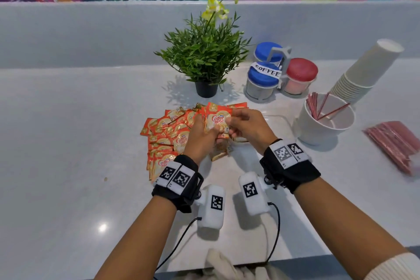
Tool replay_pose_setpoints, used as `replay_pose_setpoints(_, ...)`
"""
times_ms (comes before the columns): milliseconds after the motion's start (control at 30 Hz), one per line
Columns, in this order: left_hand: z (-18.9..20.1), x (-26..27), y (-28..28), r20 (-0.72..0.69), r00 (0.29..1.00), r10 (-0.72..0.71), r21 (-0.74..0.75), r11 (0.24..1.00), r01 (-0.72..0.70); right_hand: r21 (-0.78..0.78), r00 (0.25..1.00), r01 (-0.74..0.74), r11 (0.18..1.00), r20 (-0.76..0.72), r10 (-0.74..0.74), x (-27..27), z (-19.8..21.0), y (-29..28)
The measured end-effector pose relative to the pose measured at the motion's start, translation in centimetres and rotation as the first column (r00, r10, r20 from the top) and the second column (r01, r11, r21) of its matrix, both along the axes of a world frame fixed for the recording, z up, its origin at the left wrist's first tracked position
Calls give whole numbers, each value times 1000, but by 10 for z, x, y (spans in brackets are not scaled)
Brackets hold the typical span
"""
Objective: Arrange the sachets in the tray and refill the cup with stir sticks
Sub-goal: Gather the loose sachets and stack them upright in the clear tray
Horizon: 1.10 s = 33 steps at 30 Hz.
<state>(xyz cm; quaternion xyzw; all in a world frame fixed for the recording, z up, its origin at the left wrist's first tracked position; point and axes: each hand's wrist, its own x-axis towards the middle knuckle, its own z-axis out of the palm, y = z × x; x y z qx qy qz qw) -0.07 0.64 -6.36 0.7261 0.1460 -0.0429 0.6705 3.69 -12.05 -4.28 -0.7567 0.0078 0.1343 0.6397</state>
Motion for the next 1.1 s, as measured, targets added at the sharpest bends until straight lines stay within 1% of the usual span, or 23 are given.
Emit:
replay_pose_setpoints(100, 4, 3, -13, -23, 993, -119, 54, 991, 120, -76, 995, -66, 995, 65, 71, -1, 3, -9)
replay_pose_setpoints(167, 6, 6, -20, -13, 982, -189, 130, 973, 190, -111, 993, -52, 992, 100, 63, 2, 6, -17)
replay_pose_setpoints(200, 8, 9, -24, 8, 978, -206, 154, 967, 203, -109, 994, -35, 993, 103, 46, 3, 8, -22)
replay_pose_setpoints(267, 15, 15, -34, 50, 976, -211, 177, 964, 199, -97, 993, -2, 995, 121, 13, 6, 12, -34)
replay_pose_setpoints(300, 19, 19, -38, 68, 978, -200, 213, 960, 181, -101, 990, 18, 995, 138, -4, 9, 14, -39)
replay_pose_setpoints(367, 23, 29, -46, 107, 979, -173, 312, 941, 132, -121, 982, 87, 989, 179, -64, 17, 13, -53)
replay_pose_setpoints(433, 22, 37, -50, 126, 982, -141, 424, 903, 75, -170, 964, 173, 970, 233, -131, 24, 11, -64)
replay_pose_setpoints(467, 21, 39, -52, 112, 985, -128, 487, 872, 58, -205, 952, 211, 956, 263, -154, 28, 10, -69)
replay_pose_setpoints(533, 17, 41, -56, 29, 994, -105, 565, 822, 71, -275, 932, 274, 922, 313, -183, 33, 7, -79)
replay_pose_setpoints(633, 11, 39, -68, -96, 993, -75, 557, 823, 116, -361, 915, 322, 875, 357, -189, 38, 2, -88)
replay_pose_setpoints(733, 3, 43, -84, -169, 985, -37, 572, 810, 128, -481, 929, 303, 823, 340, -144, 40, -1, -93)
replay_pose_setpoints(867, -5, 50, -99, -174, 984, 31, 643, 761, 90, -615, 971, 169, 770, 239, -22, 43, -5, -94)
replay_pose_setpoints(1000, -12, 55, -105, -138, 985, 104, 698, 716, 22, -644, 982, 99, 759, 188, 32, 49, -11, -89)
replay_pose_setpoints(1100, -15, 56, -103, -89, 989, 118, 688, 725, -25, -631, 987, 72, 772, 155, 35, 54, -18, -82)
